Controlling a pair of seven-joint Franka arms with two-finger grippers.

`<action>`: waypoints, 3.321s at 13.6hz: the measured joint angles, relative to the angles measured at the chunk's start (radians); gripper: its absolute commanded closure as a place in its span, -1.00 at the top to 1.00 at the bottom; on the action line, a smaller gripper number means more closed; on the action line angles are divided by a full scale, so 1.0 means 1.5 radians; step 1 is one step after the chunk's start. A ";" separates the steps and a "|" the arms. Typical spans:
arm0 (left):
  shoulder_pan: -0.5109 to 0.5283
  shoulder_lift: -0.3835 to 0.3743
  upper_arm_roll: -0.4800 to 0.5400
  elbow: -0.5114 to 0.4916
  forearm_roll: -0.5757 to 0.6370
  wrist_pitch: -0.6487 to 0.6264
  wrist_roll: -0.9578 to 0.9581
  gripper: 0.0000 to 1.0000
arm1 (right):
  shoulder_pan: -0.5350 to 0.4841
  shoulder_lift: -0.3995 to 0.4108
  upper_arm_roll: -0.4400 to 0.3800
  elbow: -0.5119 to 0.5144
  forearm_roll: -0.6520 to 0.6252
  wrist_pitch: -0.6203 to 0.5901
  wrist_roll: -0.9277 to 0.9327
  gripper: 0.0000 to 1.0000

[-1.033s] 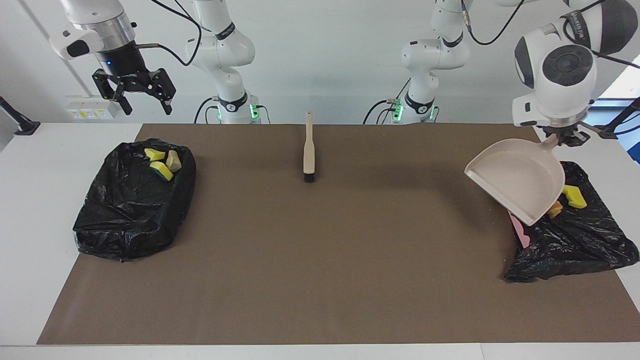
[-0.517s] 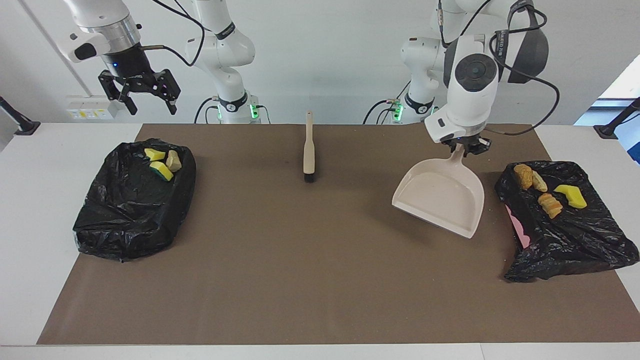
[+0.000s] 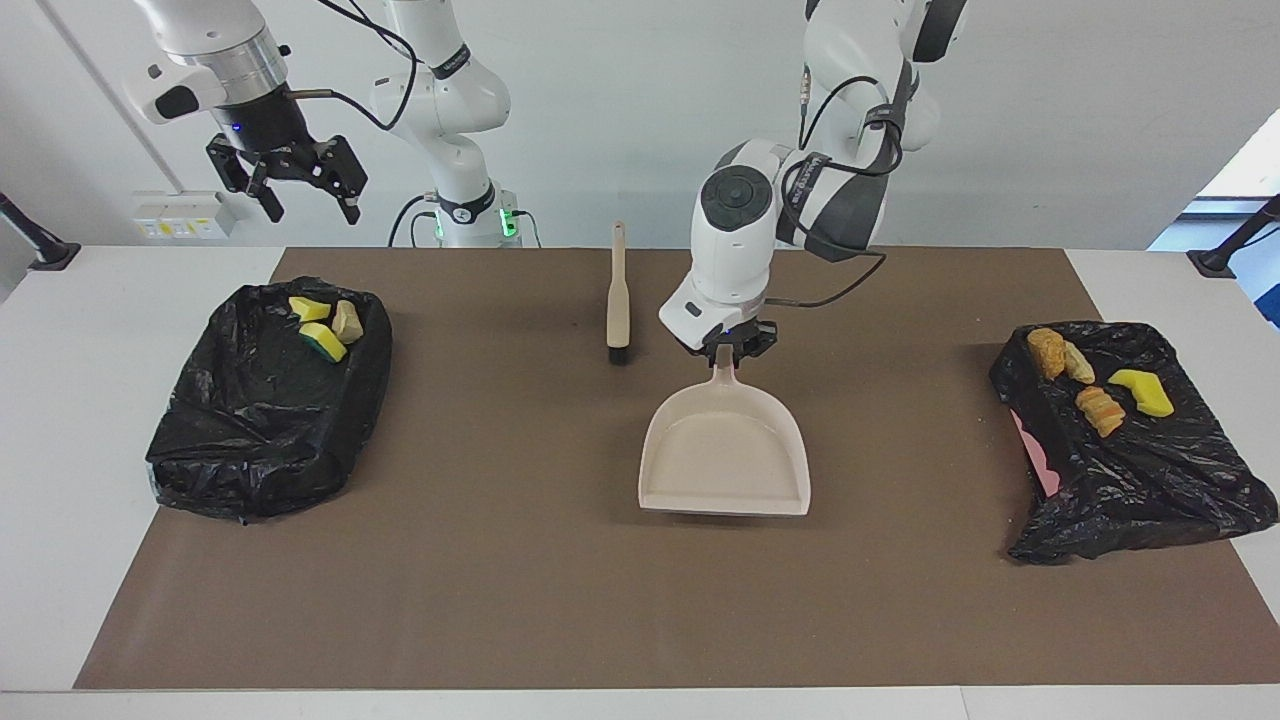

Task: Sweep and dump trash in bin
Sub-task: 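Return the dustpan to the table centre with the left gripper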

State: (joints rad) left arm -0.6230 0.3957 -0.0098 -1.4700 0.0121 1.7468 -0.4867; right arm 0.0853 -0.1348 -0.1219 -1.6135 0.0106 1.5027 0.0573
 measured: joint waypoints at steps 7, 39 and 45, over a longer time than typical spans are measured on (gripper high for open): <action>-0.023 0.097 0.001 0.110 -0.017 0.028 -0.072 -1.00 | 0.000 0.000 0.000 0.000 -0.001 0.006 -0.001 1.00; -0.067 -0.015 0.026 0.023 -0.014 0.031 -0.070 1.00 | 0.000 -0.001 -0.002 -0.005 -0.002 0.006 -0.007 1.00; 0.042 -0.211 0.035 -0.079 -0.012 -0.047 0.111 1.00 | 0.000 -0.001 -0.002 -0.005 -0.002 0.006 -0.007 1.00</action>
State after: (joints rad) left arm -0.5598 0.0785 0.0430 -1.5890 -0.0052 1.6765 -0.3206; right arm 0.0853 -0.1359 -0.1256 -1.6213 0.0075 1.5122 0.0469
